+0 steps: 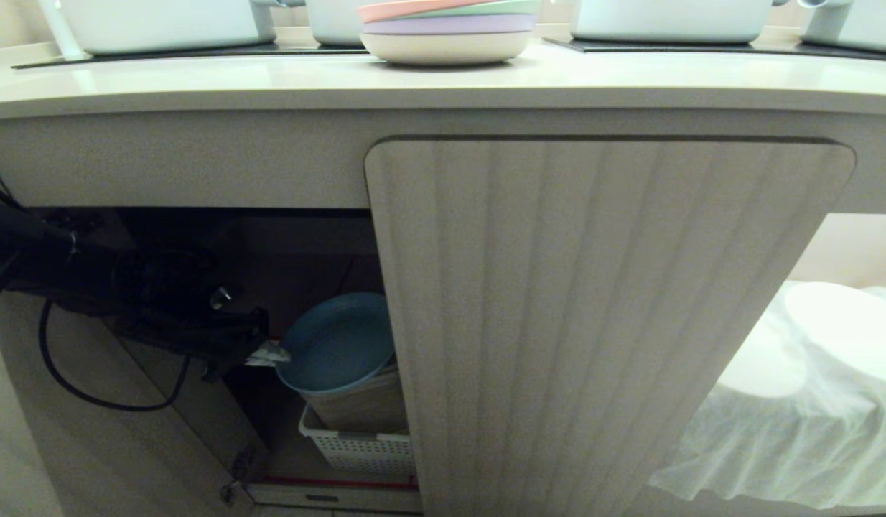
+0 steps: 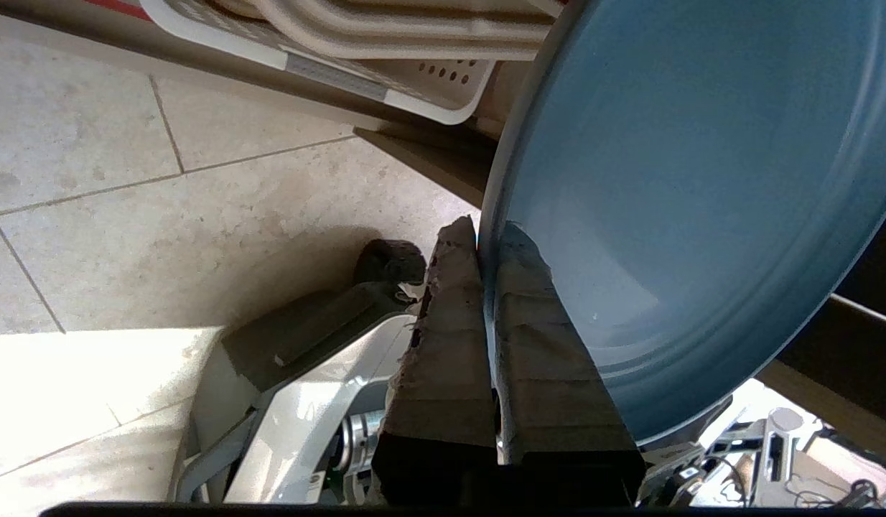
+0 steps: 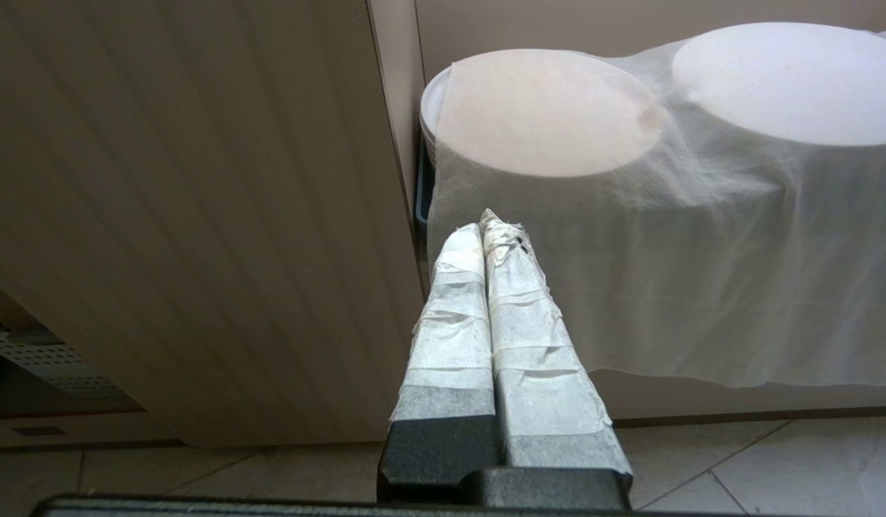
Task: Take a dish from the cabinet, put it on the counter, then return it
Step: Put it back into the cabinet
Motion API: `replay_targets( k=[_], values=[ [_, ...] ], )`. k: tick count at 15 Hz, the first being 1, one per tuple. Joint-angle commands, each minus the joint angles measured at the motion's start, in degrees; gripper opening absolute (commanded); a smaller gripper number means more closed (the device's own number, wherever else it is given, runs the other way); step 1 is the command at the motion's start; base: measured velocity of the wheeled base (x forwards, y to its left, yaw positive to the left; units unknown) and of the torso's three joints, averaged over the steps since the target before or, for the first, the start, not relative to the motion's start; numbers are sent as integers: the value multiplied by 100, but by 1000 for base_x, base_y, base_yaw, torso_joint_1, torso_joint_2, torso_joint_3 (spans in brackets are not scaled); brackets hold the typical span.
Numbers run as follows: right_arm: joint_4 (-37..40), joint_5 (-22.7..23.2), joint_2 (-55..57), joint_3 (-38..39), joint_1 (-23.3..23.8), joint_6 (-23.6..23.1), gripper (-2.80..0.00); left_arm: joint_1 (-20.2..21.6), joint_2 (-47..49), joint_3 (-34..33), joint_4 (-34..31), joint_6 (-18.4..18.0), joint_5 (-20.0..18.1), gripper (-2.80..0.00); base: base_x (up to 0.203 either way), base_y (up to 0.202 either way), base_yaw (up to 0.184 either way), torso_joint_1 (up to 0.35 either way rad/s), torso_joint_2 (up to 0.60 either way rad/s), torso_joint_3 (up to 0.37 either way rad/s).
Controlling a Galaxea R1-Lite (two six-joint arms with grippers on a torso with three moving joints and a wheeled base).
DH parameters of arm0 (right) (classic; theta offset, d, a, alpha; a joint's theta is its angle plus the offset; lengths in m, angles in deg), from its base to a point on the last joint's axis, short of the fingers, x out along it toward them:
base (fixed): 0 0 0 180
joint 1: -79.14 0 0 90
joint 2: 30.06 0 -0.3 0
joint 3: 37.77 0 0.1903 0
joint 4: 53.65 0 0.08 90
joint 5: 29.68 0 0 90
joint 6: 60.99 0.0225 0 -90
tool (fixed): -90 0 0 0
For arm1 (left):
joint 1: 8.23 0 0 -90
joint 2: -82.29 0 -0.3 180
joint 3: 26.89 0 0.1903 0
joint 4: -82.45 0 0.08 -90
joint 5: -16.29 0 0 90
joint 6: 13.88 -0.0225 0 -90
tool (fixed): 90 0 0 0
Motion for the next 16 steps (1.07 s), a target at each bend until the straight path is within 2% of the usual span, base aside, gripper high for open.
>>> replay_targets(
  k=[1,3,6,8,12,16],
  values=[
    [-1,-4,0,1,-6,3,-280,5,38,98,-10,64,-17,-280,0,0,0,0,0,0],
    [-1,-4,0,1,2,3,-280,5,122,247,-15,306,-5,-280,0,0,0,0,0,0],
    [-1,-4,0,1,-6,3,-280,-26,306,470,-19,610,331,-280,0,0,0,0,0,0],
    [-1,-4,0,1,2,3,-280,-39,400,611,-19,811,382,-280,0,0,0,0,0,0],
    [-1,-4,0,1,-6,3,-280,-39,451,705,-18,844,382,-280,0,0,0,0,0,0],
    [-1,-4,0,1,2,3,-280,-39,590,973,-34,1161,398,-280,0,0,0,0,0,0]
  ],
)
